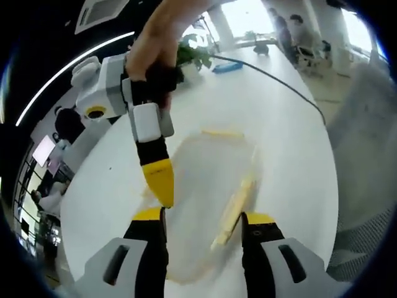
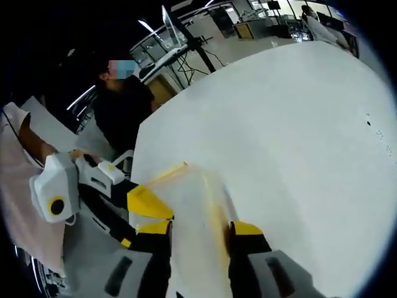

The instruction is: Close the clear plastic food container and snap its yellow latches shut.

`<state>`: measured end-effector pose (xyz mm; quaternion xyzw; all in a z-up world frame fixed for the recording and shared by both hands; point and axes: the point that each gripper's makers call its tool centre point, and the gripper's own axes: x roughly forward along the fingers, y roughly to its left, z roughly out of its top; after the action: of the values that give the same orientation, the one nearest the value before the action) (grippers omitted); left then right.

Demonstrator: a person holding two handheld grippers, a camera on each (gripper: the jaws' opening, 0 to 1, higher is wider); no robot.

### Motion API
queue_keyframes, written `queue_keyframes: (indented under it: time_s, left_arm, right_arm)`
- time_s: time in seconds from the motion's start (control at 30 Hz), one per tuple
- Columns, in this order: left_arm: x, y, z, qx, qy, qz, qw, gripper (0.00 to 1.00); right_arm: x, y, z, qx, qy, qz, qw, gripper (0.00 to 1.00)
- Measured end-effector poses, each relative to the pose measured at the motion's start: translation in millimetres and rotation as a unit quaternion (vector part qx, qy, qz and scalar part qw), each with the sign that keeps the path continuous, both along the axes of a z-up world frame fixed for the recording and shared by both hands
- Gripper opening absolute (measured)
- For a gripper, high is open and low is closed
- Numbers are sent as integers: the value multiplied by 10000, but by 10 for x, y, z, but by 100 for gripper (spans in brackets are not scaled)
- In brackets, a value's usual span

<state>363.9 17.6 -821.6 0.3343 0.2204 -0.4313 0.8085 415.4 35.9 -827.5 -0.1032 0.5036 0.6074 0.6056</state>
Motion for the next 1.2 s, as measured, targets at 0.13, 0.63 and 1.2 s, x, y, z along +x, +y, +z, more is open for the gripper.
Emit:
queue_keyframes:
  time_s: [0.13,0.63,1.2]
  left_arm:
    - [10,-6,-6,86,6,-15,10000,44]
    - [44,3,-23,311,-65,-34,9995,46]
    - [28,94,130,-53,-3,-115,9999,55]
  right_arm:
    - [13,-7,19,121,-267,-103,9995,35]
    - [75,-53,79,202,-1299,-689,9889,39]
    - [177,-241,488,511,-2122,-2129,9524,55]
